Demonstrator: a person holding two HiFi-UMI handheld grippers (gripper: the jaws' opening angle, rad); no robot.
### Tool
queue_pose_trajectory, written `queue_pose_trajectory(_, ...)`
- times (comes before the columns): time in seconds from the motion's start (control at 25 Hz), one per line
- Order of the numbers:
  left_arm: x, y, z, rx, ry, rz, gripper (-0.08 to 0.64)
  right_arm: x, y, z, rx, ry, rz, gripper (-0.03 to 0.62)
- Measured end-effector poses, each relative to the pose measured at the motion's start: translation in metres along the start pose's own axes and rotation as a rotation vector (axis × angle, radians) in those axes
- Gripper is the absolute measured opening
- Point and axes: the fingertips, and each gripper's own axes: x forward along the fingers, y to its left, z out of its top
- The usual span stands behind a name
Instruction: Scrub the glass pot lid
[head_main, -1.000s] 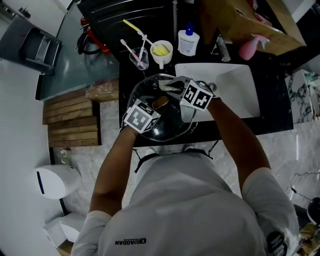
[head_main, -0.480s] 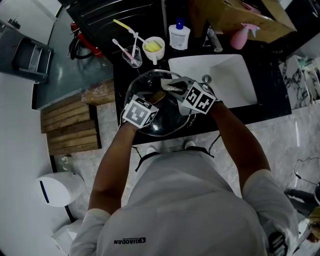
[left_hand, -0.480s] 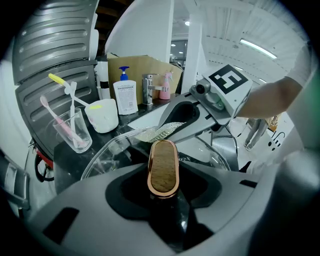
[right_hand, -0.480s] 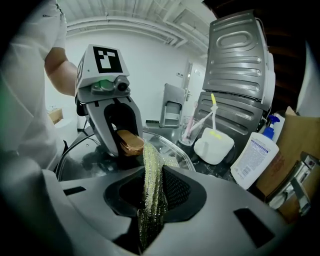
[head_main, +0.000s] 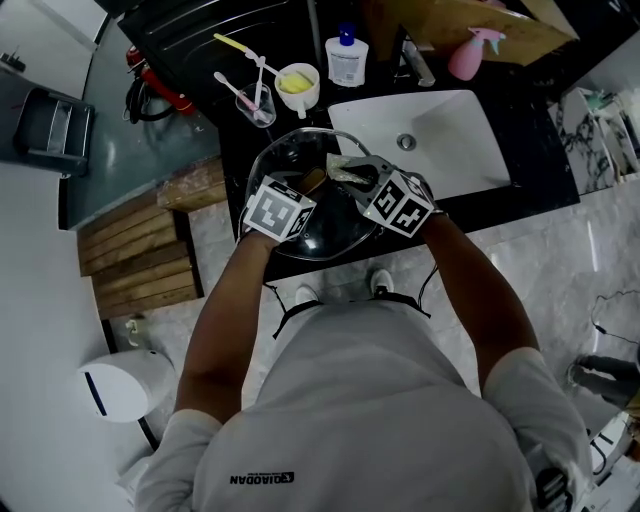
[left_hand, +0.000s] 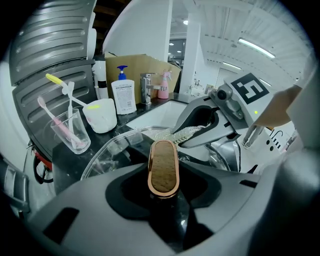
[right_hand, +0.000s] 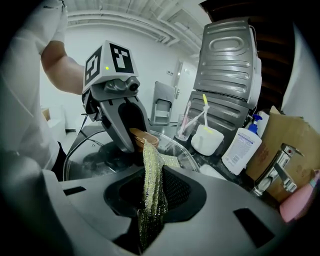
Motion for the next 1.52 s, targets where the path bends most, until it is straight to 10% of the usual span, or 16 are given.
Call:
queue_pose_trajectory(0.92,0.0,-0.001,-0.001,0.013,0.005,-0.02,0.178,-0.022,0.084,0.006,0.008,0.012,-0.012,0.092)
queue_pose_trajectory(1.52,0.0,-0.001,-0.001,0.009,0.006,-0.016,0.178,-0.014,0.147,0.023,-0.139,-0.01,0.163,0.092)
